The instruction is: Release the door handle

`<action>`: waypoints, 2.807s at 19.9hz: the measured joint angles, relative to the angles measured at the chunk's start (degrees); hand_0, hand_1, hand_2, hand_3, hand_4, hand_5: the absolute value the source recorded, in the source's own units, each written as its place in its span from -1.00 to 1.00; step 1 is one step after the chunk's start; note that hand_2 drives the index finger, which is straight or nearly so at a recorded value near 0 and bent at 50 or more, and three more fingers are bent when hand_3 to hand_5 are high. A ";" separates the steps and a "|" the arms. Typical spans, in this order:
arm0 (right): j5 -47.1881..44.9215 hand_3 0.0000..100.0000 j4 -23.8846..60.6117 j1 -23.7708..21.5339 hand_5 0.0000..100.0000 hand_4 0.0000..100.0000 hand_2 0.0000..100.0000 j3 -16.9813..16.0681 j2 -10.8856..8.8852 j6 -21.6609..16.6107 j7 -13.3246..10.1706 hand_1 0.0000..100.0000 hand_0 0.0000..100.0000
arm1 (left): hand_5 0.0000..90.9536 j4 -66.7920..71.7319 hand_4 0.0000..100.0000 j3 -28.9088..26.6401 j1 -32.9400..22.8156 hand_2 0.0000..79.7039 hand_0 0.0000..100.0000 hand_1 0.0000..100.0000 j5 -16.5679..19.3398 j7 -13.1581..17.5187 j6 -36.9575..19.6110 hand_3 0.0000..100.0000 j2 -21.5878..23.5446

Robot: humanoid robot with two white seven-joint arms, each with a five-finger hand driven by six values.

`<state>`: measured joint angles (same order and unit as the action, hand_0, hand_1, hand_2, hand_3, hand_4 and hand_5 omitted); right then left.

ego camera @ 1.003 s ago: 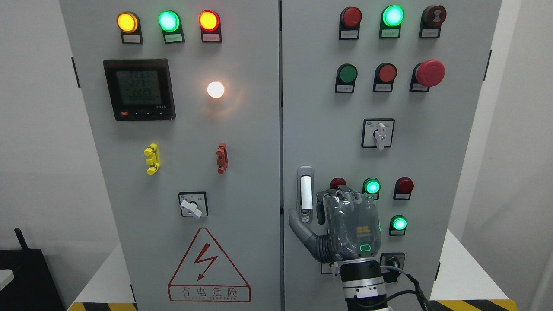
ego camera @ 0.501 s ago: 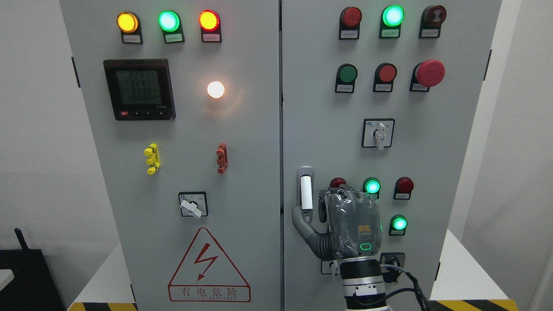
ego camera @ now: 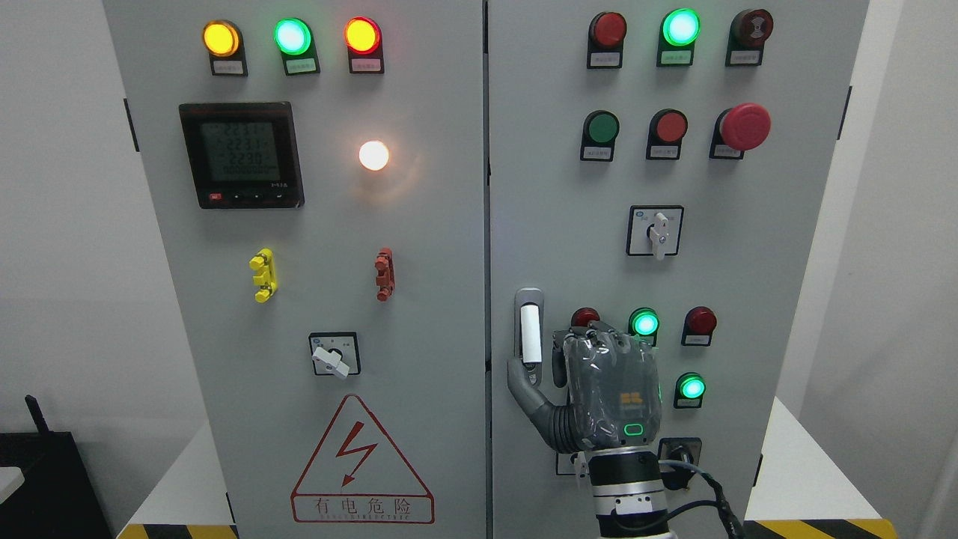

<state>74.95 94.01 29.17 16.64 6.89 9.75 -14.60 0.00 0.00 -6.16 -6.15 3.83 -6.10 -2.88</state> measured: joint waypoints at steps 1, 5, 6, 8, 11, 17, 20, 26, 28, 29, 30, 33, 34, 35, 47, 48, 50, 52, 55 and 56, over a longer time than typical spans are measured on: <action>-0.01 1.00 -0.01 -0.03 0.90 0.71 0.88 0.00 0.00 0.00 -0.13 -0.10 -0.25 | -1.00 0.00 -1.00 0.00 0.00 -1.00 -0.76 -0.22 0.00 0.00 0.00 -1.00 0.00; -0.04 1.00 -0.04 -0.11 0.90 0.71 0.88 -0.04 0.01 0.00 -0.31 -0.10 -0.22 | -1.00 0.00 -1.00 0.00 0.00 -1.00 -0.76 -0.22 0.00 0.00 0.00 -1.00 0.00; -0.04 1.00 -0.05 -0.13 0.90 0.71 0.88 -0.04 0.02 0.02 -0.34 -0.10 -0.22 | -1.00 0.00 -1.00 0.00 0.00 -1.00 -0.76 -0.22 0.00 0.00 0.00 -1.00 0.00; -0.05 1.00 -0.07 -0.18 0.90 0.71 0.88 -0.05 0.02 0.08 -0.38 -0.10 -0.21 | -1.00 0.00 -1.00 0.00 0.00 -1.00 -0.76 -0.22 0.00 0.00 0.00 -1.00 0.00; -0.06 1.00 -0.08 -0.21 0.90 0.71 0.88 -0.16 0.03 0.08 -0.38 -0.09 -0.19 | -1.00 0.00 -1.00 0.00 0.01 -1.00 -0.76 -0.22 0.00 0.00 0.00 -1.00 0.00; -0.06 1.00 -0.03 -0.29 0.91 0.71 0.89 -0.57 0.04 0.08 -0.38 -0.07 -0.15 | -1.00 0.00 -1.00 0.00 0.02 -1.00 -0.76 -0.22 0.00 0.00 0.00 -1.00 0.00; -0.09 1.00 -0.02 -0.30 0.91 0.72 0.89 -0.77 0.04 0.08 -0.38 -0.08 -0.13 | -1.00 0.00 -1.00 0.00 0.02 -1.00 -0.76 -0.22 0.00 0.00 0.00 -1.00 0.00; -0.10 1.00 0.04 -0.38 0.91 0.72 0.90 -1.13 0.06 0.09 -0.67 -0.05 -0.14 | -1.00 0.00 -1.00 0.00 0.02 -1.00 -0.76 -0.22 0.00 0.00 0.00 -1.00 0.00; -0.10 1.00 0.08 -0.40 0.91 0.72 0.90 -1.31 0.06 0.09 -0.83 -0.04 -0.14 | -1.00 0.00 -1.00 0.00 0.02 -1.00 -0.76 -0.22 0.00 0.00 0.00 -1.00 0.00; -0.11 1.00 0.12 -0.41 0.91 0.72 0.90 -1.39 0.06 0.09 -0.91 -0.04 -0.14 | -1.00 0.00 -1.00 0.00 0.02 -1.00 -0.76 -0.22 0.00 0.00 0.00 -1.00 0.01; -0.11 1.00 0.19 -0.43 0.91 0.72 0.90 -1.49 0.05 0.09 -1.02 -0.04 -0.14 | -1.00 0.00 -1.00 0.00 0.02 -1.00 -0.76 -0.22 0.00 0.00 0.00 -1.00 0.01; -0.12 1.00 0.41 -0.48 0.92 0.72 0.90 -1.68 0.00 0.09 -1.28 -0.03 -0.14 | -1.00 0.00 -1.00 0.00 0.02 -1.00 -0.76 -0.22 0.00 0.00 0.00 -1.00 0.01; -0.13 1.00 0.48 -0.48 0.92 0.73 0.90 -1.73 -0.02 0.09 -1.33 -0.03 -0.14 | -1.00 0.00 -1.00 0.00 0.02 -1.00 -0.76 -0.22 0.00 0.00 0.00 -1.00 0.01; -0.13 1.00 0.56 -0.48 0.92 0.73 0.90 -1.82 -0.04 0.09 -1.35 -0.03 -0.14 | -1.00 0.00 -1.00 0.00 0.02 -1.00 -0.76 -0.22 0.00 0.00 0.00 -1.00 0.01; -0.15 1.00 1.62 -0.51 0.94 0.75 0.91 -2.76 -0.30 0.11 -1.92 -0.02 -0.12 | -1.00 0.00 -1.00 0.00 0.00 -1.00 -0.76 -0.22 0.00 0.00 0.00 -1.00 0.00; -0.15 1.00 1.71 -0.53 0.94 0.75 0.91 -2.81 -0.31 0.07 -1.98 -0.02 -0.12 | -1.00 0.00 -1.00 0.00 0.00 -1.00 -0.76 -0.22 0.00 0.00 0.00 -1.00 0.00; -0.15 1.00 1.83 -0.57 0.94 0.76 0.91 -2.89 -0.35 0.01 -2.11 -0.02 -0.12 | -1.00 0.00 -1.00 0.00 0.00 -1.00 -0.76 -0.22 0.00 0.00 0.00 -1.00 0.00; -0.15 1.00 1.94 -0.61 0.94 0.76 0.91 -2.98 -0.40 0.00 -2.11 -0.02 -0.12 | -1.00 0.00 -1.00 0.00 0.00 -1.00 -0.76 -0.22 0.00 0.00 0.00 -1.00 0.00; -0.15 1.00 2.12 -0.66 0.94 0.76 0.91 -3.09 -0.44 -0.01 -1.92 -0.01 -0.12 | -1.00 0.00 -1.00 0.00 0.00 -1.00 -0.76 -0.22 0.00 0.00 0.00 -1.00 0.00; -0.15 1.00 2.19 -0.68 0.94 0.76 0.92 -3.11 -0.46 -0.01 -1.88 -0.01 -0.11 | -1.00 0.00 -1.00 0.00 0.00 -1.00 -0.76 -0.22 0.00 0.00 0.00 -1.00 0.00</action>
<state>74.80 96.19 28.49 13.52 6.43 9.74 -16.48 0.00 0.00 -6.16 -6.15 3.83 -6.10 -2.89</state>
